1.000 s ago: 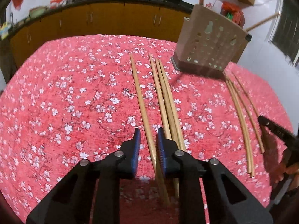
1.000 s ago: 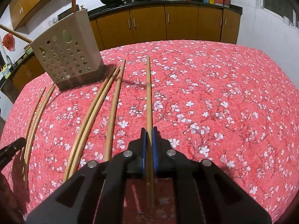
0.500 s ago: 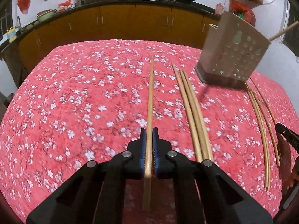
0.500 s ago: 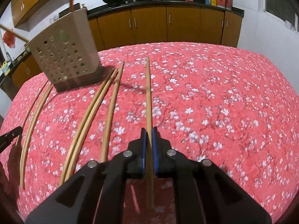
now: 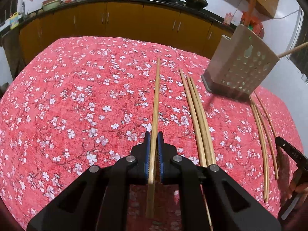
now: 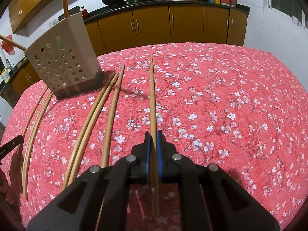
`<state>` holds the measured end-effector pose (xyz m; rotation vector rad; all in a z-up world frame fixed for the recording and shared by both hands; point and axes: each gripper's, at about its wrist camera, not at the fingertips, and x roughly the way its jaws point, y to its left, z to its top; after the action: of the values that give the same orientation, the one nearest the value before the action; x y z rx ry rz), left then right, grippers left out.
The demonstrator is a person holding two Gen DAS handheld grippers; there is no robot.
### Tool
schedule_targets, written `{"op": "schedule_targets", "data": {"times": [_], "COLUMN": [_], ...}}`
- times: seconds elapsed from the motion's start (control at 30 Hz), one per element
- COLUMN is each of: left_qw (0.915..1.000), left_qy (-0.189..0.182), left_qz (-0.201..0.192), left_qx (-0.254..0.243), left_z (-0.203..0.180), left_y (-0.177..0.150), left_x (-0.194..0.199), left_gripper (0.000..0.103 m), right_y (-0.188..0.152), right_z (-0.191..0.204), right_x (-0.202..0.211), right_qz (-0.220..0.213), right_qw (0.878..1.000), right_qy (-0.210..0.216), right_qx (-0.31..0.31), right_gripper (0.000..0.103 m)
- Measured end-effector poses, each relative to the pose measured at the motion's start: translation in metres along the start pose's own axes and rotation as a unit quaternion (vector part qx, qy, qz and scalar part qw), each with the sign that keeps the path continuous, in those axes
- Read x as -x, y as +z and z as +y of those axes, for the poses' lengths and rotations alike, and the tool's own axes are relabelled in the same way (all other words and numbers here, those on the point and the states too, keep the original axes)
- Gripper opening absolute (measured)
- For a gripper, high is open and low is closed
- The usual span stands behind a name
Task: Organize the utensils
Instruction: 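Close the left tool on another chopstick while the right tool grasps a chopstick too, then raise the left tool's chopstick into the holder and open while the right tool does the same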
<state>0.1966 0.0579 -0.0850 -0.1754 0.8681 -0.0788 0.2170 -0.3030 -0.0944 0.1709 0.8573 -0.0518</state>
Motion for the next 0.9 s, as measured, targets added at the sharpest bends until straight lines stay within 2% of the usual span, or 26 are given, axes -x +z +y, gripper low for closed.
{"op": "schedule_targets", "data": {"times": [0.37, 0.53, 0.83, 0.9], "left_qw": [1.0, 0.999, 0.9985, 0.9988], "left_qy": [-0.002, 0.028, 0.035, 0.031], "left_qz": [0.001, 0.004, 0.006, 0.009], "left_qx": [0.003, -0.034, -0.043, -0.036], "left_z": [-0.002, -0.012, -0.016, -0.016], "left_y": [-0.001, -0.007, -0.009, -0.006], "left_x": [0.0, 0.006, 0.007, 0.009], "left_gripper": [0.009, 0.009, 0.008, 0.008], "right_y": [0.001, -0.006, -0.009, -0.009], "right_z": [-0.001, 0.004, 0.001, 0.001], "right_x": [0.001, 0.007, 0.013, 0.023], "right_qz": [0.0, 0.001, -0.002, -0.015], "right_qw": [1.0, 1.0, 1.0, 1.0], "right_qy": [-0.001, -0.012, -0.007, -0.001], "right_qx": [0.0, 0.011, 0.008, 0.004], "right_gripper": [0.009, 0.009, 0.008, 0.008]}}
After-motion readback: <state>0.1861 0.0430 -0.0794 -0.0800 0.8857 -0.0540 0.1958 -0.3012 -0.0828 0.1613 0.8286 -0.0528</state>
